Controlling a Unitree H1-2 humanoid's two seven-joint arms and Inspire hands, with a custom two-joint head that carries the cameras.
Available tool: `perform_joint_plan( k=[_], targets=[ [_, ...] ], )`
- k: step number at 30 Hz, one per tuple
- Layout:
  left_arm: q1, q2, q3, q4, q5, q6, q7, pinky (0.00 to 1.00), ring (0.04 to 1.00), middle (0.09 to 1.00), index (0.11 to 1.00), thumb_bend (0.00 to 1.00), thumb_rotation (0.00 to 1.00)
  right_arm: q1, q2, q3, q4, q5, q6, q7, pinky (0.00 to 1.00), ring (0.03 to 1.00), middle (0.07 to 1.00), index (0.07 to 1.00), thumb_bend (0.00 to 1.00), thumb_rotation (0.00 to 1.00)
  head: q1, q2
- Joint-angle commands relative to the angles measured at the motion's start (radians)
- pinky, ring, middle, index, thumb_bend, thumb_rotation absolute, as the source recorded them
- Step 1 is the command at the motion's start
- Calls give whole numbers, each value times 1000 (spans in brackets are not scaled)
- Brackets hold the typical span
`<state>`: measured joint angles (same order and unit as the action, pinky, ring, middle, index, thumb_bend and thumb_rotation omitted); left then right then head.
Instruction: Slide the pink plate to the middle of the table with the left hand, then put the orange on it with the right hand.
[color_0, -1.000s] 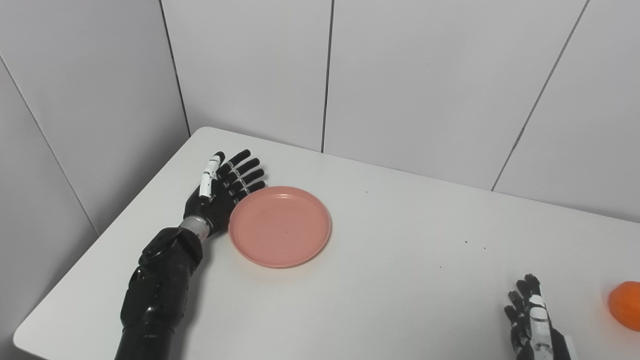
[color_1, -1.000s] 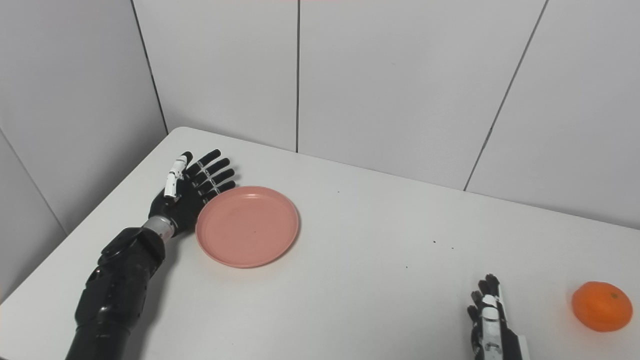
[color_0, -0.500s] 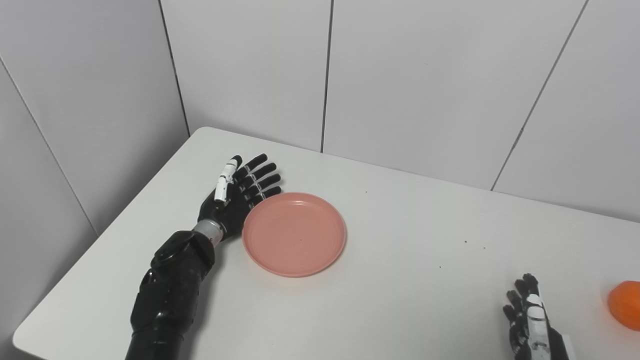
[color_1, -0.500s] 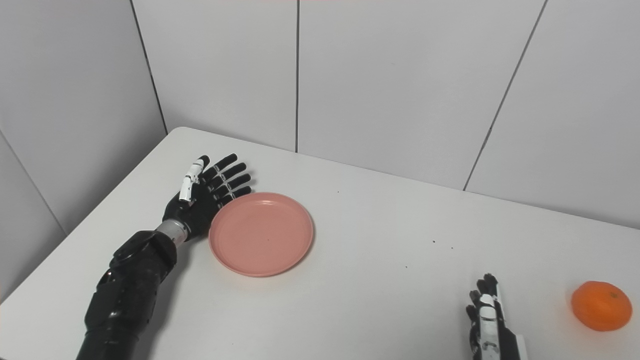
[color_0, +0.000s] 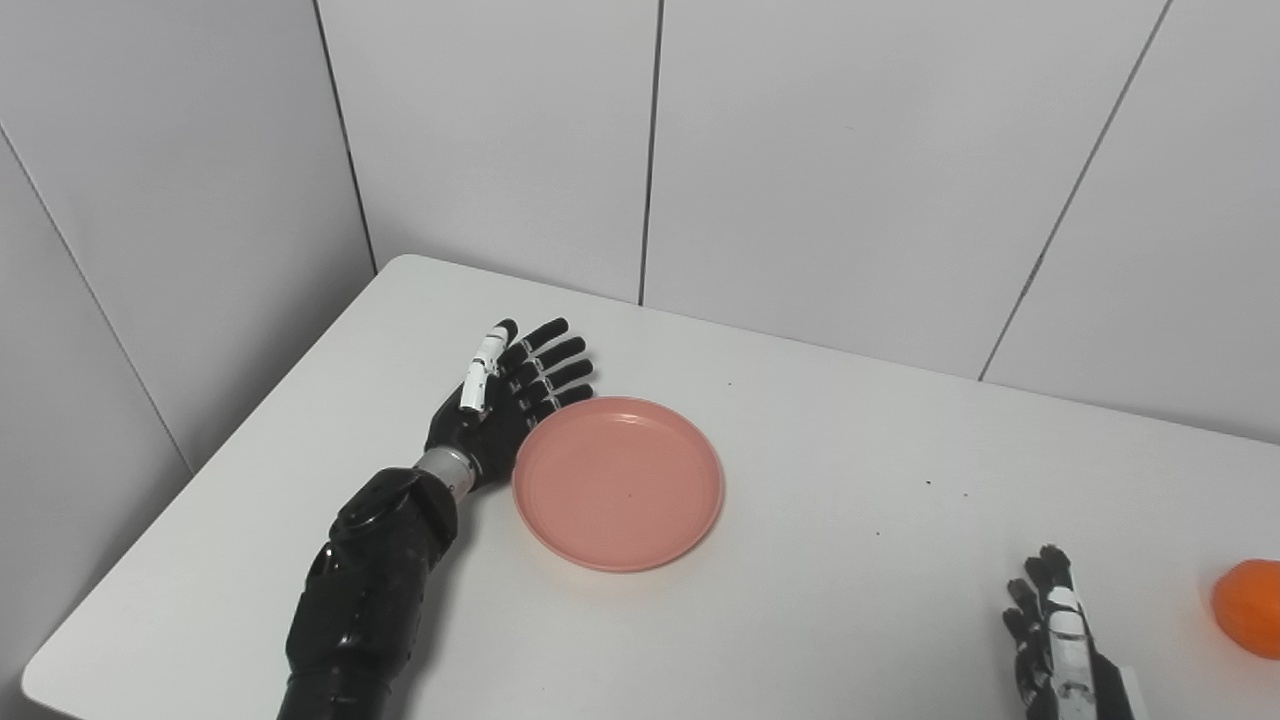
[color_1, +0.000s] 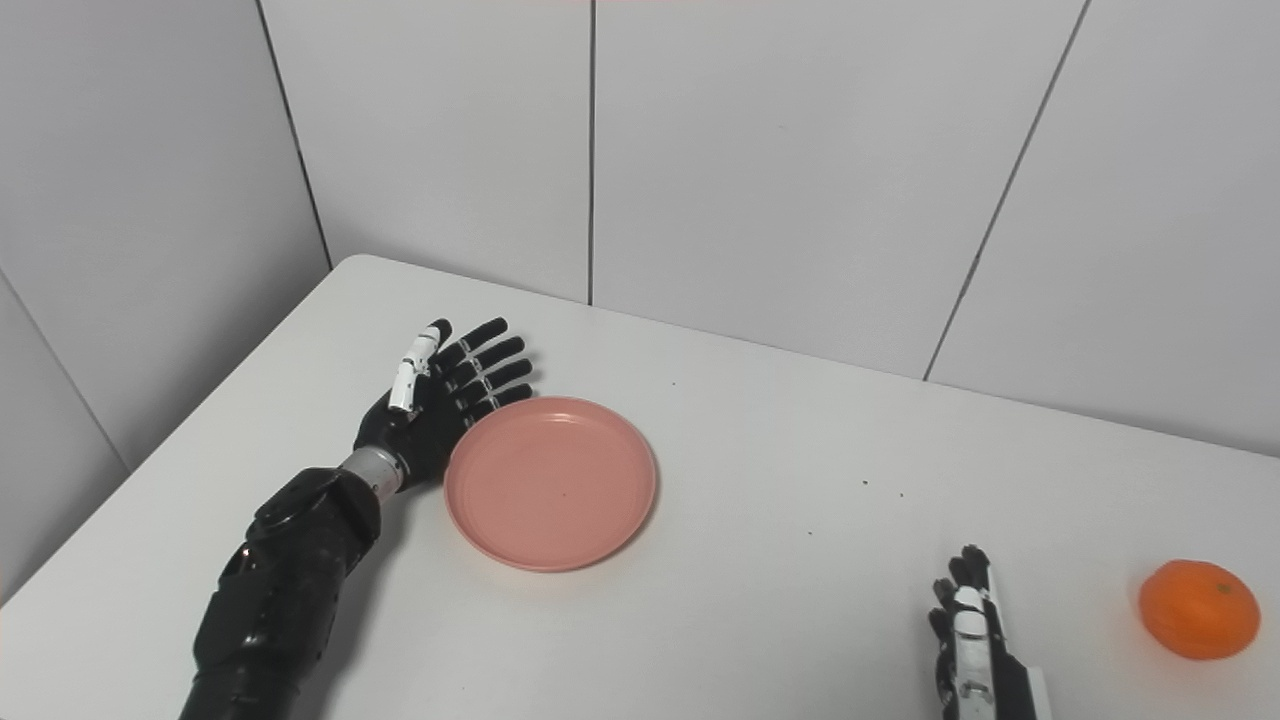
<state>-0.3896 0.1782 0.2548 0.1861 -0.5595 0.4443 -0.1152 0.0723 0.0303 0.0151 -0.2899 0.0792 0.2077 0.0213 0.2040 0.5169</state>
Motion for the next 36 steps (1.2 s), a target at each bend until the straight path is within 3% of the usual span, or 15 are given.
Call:
perform_joint_plan(
  k=[1,19,36],
  targets=[
    [3,-11,-15,-11,5,23,7,727,765,781,784,304,1000,-8,6,5,-29,0,-39,1,1000,980,992,990,212,1000,-5,3],
    [18,-66,-60,-43,24,16,-18,716,766,783,779,306,1000,-15,15,13,-27,-18,-36,-5,1000,978,991,993,202,1000,-31,12],
    [36,-120,-173,-115,-5,25,16,733,774,792,794,314,1000,-14,22,16,-39,-16,-25,-11,999,975,987,984,238,1000,-51,31]
  ],
)
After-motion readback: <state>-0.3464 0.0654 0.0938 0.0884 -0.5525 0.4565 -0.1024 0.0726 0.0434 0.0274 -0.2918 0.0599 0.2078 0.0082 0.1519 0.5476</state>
